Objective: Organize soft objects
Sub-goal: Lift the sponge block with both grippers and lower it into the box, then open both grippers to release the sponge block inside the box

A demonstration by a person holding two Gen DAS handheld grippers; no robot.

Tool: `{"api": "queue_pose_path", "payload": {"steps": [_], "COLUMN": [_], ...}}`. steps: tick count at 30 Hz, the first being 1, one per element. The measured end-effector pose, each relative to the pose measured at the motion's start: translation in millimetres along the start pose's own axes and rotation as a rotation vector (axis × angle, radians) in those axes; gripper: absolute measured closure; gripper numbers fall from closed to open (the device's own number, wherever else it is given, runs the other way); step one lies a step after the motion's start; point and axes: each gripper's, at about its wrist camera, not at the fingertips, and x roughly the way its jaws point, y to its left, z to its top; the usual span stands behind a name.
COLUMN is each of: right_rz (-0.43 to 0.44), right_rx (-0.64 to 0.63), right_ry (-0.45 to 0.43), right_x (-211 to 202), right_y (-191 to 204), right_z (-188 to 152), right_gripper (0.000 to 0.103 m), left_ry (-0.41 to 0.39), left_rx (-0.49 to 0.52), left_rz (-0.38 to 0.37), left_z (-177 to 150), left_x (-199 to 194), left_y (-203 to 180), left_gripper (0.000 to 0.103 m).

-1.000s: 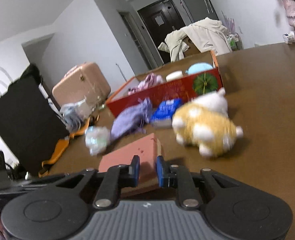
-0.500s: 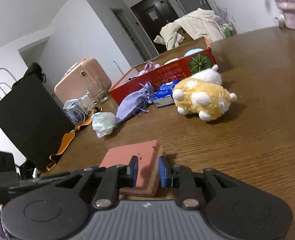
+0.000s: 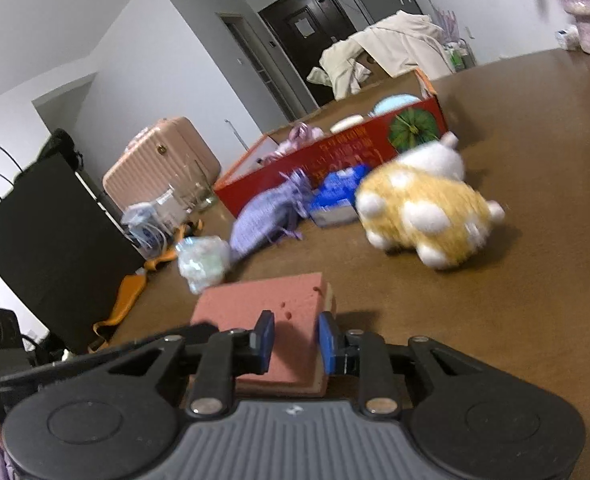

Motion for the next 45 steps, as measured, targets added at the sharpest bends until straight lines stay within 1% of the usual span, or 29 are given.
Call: {"api": "queue_pose_path", "payload": {"steps": [2,4,8,11,13,15,17,20,22,24,25,26,27,28,29,30,31,32,34,35,36,38,41,43,44,45], "right_rz": [0.005,0.019,0.039,0.034,0.019,0.008,-0.013,-0.038,-0.058,-0.058,-0.060,-0.059,-0.054,-0.054,-0.048,-0.040,-0.035,-0.030,-0.029,-0.032,-0.039,-0.052,-0.036,-0.035,-0.046,-0.068], "right_rx": [-0.031,-0.058,-0.118,-0.162,-0.122,-0.072,-0.064,-0.053,-0.058,-0.077,-0.078,-0.081,-0.088,-0.094,-0.104,-0.113,-0.117,-0.122,-0.146,-0.164,-0.184,-0.212,-0.244,-0.263,-0.277,-0.292], "right_ry": [-0.019,-0.057,-0.110,-0.119,-0.088,-0.039,0.000,0.065,0.109,0.158,0.174,0.192,0.209,0.214,0.213,0.203,0.190,0.174,0.149,0.135,0.118,0.079,0.011,-0.016,-0.030,-0.049], "right_x": [4.4,11.3,38.4,70.4,100.1,130.5,155.4,185.6,202.7,214.1,219.1,222.3,225.1,224.9,224.9,221.6,218.2,212.5,196.8,186.8,176.4,151.3,106.0,76.3,62.5,49.0], "right_y": [8.1,15.0,27.0,30.9,21.3,7.6,-0.3,-10.5,-12.9,-11.6,-12.2,-10.6,-8.4,-5.7,-3.7,-0.8,2.0,4.2,11.1,13.4,16.4,21.9,26.0,25.8,26.2,26.8], "right_z": [19.5,47.4,118.5,169.0,196.3,215.9,224.1,224.8,219.9,212.8,209.8,206.5,203.8,203.0,202.3,201.6,200.6,201.2,203.2,206.0,207.3,207.7,197.5,185.7,179.4,172.5], "right_gripper": [0.079,0.079,0.079,0.079,0.079,0.079,0.079,0.079,0.078,0.077,0.074,0.068,0.067,0.064,0.060,0.057,0.052,0.050,0.049,0.048,0.047,0.042,0.035,0.035,0.035,0.035], "left_ry": [-0.045,-0.084,-0.133,-0.117,-0.065,-0.015,0.034,0.094,0.123,0.132,0.135,0.136,0.133,0.128,0.122,0.112,0.098,0.085,0.050,0.032,0.012,-0.019,-0.058,-0.085,-0.104,-0.123], "left_rx": [0.021,0.061,0.107,0.127,0.108,0.080,0.062,0.041,0.029,0.048,0.060,0.068,0.077,0.088,0.097,0.105,0.114,0.125,0.144,0.151,0.163,0.202,0.257,0.271,0.268,0.265], "left_rz": [-0.002,0.010,0.057,0.108,0.125,0.135,0.148,0.177,0.189,0.203,0.206,0.211,0.222,0.231,0.240,0.255,0.273,0.289,0.299,0.297,0.298,0.306,0.337,0.336,0.330,0.320], "left_z": [25.6,55.3,125.6,170.6,192.8,205.6,210.3,203.5,196.1,188.6,185.2,183.4,182.0,181.0,182.1,182.4,182.2,182.1,182.3,181.9,180.4,178.3,170.5,162.5,157.4,150.9], "left_x": [2.9,10.2,35.6,72.2,104.3,134.0,160.2,184.4,190.5,189.7,187.1,184.5,180.9,175.4,170.7,164.5,157.0,148.8,130.8,122.5,111.5,93.5,67.5,49.7,40.2,29.5], "left_y": [0.3,0.9,1.8,10.0,21.9,36.0,49.4,68.5,79.6,86.0,87.7,90.2,91.3,92.2,92.1,91.4,90.2,87.9,81.1,77.2,72.4,61.1,42.0,30.2,24.5,18.6], "left_gripper": [0.063,0.063,0.063,0.063,0.063,0.063,0.063,0.062,0.059,0.054,0.052,0.050,0.049,0.047,0.042,0.040,0.040,0.040,0.038,0.033,0.031,0.027,0.026,0.026,0.022,0.021]}}
